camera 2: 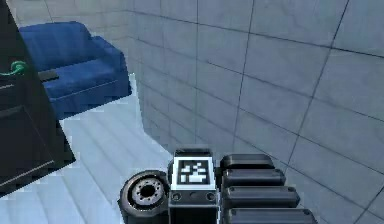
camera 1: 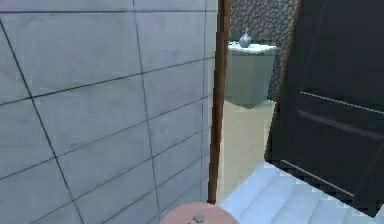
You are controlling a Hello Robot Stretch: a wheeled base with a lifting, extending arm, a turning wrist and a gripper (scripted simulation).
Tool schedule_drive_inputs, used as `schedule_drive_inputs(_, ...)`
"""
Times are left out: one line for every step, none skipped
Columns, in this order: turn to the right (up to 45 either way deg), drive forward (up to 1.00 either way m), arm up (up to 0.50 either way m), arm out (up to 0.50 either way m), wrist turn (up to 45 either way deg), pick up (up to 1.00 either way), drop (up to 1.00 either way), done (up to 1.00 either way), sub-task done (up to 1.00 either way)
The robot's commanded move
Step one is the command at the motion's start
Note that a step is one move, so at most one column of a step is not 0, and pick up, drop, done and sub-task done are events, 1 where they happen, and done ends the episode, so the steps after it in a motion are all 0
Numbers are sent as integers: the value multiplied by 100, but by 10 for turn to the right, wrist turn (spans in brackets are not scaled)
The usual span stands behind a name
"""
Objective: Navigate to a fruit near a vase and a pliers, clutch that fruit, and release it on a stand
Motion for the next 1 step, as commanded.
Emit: schedule_drive_inputs(-330,0,0,0,0,0,0,0,0)
